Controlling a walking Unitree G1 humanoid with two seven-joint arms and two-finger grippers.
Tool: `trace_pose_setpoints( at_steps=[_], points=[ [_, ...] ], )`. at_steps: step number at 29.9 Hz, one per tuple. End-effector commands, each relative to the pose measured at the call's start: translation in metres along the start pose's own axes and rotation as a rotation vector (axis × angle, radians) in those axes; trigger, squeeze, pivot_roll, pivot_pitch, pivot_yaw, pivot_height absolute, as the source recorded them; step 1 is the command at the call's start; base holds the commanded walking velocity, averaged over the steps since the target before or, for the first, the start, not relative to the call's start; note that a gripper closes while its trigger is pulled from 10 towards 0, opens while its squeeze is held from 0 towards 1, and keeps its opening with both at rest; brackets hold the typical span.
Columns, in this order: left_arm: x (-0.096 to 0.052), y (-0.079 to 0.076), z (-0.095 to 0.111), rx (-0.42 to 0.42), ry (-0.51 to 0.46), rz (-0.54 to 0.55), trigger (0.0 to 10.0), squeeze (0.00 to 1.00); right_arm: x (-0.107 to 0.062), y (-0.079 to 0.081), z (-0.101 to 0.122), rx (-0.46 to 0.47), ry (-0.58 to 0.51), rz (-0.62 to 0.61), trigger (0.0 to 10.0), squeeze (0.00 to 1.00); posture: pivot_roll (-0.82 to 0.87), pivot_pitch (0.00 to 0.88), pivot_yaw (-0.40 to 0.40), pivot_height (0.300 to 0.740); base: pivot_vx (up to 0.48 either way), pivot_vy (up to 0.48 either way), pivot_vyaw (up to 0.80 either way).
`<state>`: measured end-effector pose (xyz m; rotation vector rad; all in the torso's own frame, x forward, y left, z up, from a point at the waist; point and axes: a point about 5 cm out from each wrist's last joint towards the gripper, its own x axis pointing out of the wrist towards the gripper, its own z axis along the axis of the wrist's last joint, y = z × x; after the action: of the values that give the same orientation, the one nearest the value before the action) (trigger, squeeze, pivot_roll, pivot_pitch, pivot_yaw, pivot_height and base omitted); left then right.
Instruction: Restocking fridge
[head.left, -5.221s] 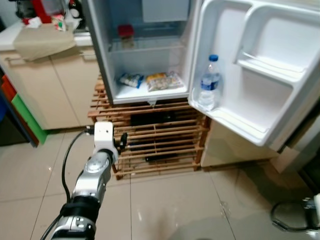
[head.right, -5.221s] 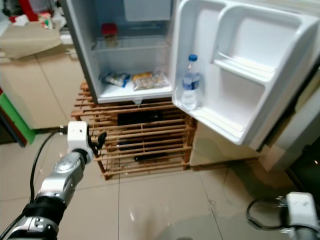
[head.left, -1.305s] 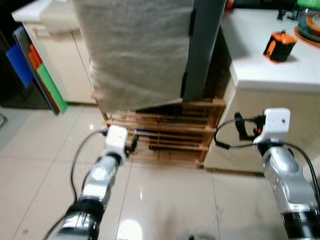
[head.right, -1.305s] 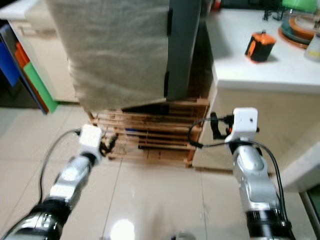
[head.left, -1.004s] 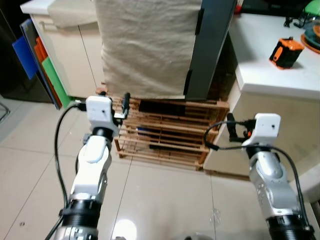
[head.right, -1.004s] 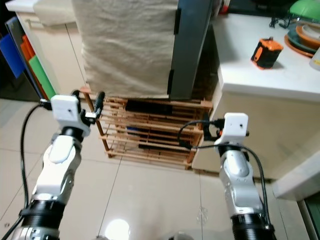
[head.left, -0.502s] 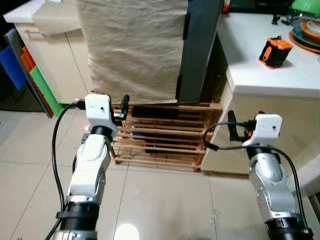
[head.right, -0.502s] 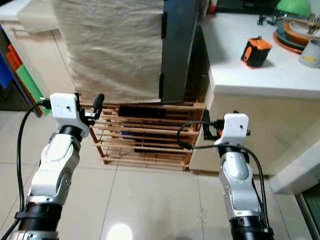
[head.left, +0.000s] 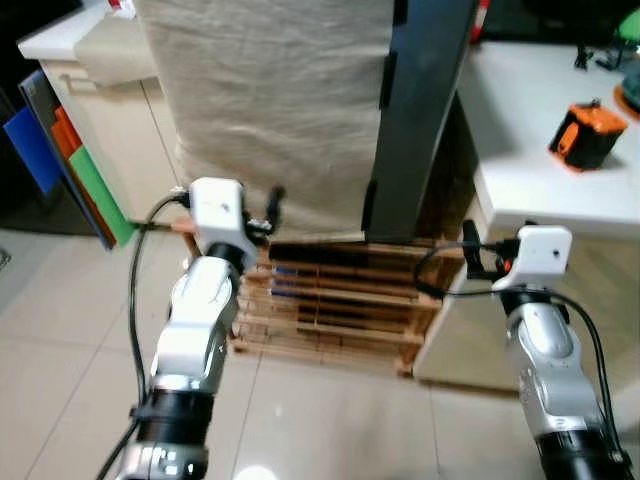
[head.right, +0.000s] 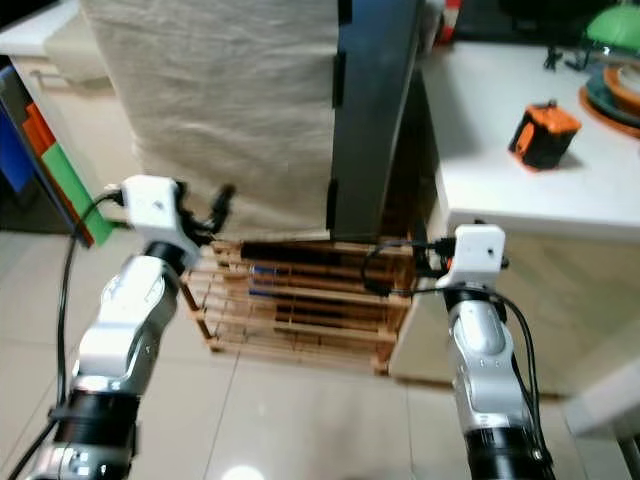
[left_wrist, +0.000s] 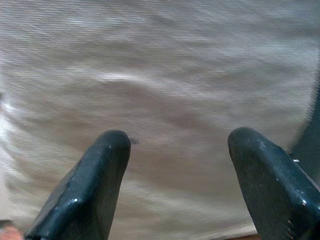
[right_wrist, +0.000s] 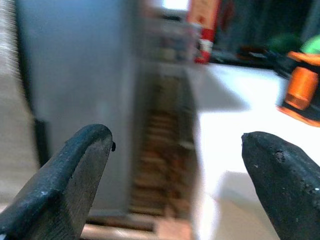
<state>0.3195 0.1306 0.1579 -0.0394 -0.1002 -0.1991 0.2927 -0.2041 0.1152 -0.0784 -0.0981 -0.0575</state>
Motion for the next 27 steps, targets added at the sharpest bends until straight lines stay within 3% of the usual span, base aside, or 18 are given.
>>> trace_pose_setpoints(
  at_steps=[1, 7, 10, 14, 20, 27],
  points=[
    [0.001, 0.007, 0.001, 0.002, 0.015, 0.003, 10.0, 0.00, 0.001, 0.007, 0.003, 0.011, -0.018, 0.014, 10.0, 0.00, -0.10, 0.000, 0.030, 0.736, 0.000, 0.000, 0.00],
    [0.010, 0.001, 0.005, 0.007, 0.017, -0.041, 10.0, 0.00, -0.003, 0.006, 0.000, 0.015, -0.014, -0.002, 10.0, 0.00, -0.10, 0.000, 0.036, 0.736, 0.000, 0.000, 0.00],
    [0.023, 0.000, 0.004, 0.015, 0.017, -0.049, 10.0, 0.00, -0.004, 0.008, -0.001, 0.018, -0.009, -0.006, 10.0, 0.00, -0.11, 0.000, 0.044, 0.736, 0.000, 0.000, 0.00],
    [0.046, 0.016, -0.002, 0.027, 0.047, 0.018, 10.0, 0.00, -0.008, 0.012, -0.002, 0.020, -0.014, 0.004, 10.0, 0.00, -0.14, 0.000, 0.065, 0.736, 0.000, 0.000, 0.00],
    [0.063, 0.033, 0.007, 0.054, 0.045, 0.069, 10.0, 0.00, -0.020, 0.006, -0.005, 0.008, -0.001, -0.015, 10.0, 0.00, -0.19, 0.009, 0.089, 0.736, 0.000, 0.000, 0.00],
    [0.077, 0.032, 0.015, 0.106, 0.025, 0.029, 10.0, 0.00, -0.030, 0.009, -0.010, -0.005, 0.026, 0.011, 10.0, 0.00, -0.19, 0.014, 0.076, 0.736, 0.000, 0.000, 0.00]
  ],
)
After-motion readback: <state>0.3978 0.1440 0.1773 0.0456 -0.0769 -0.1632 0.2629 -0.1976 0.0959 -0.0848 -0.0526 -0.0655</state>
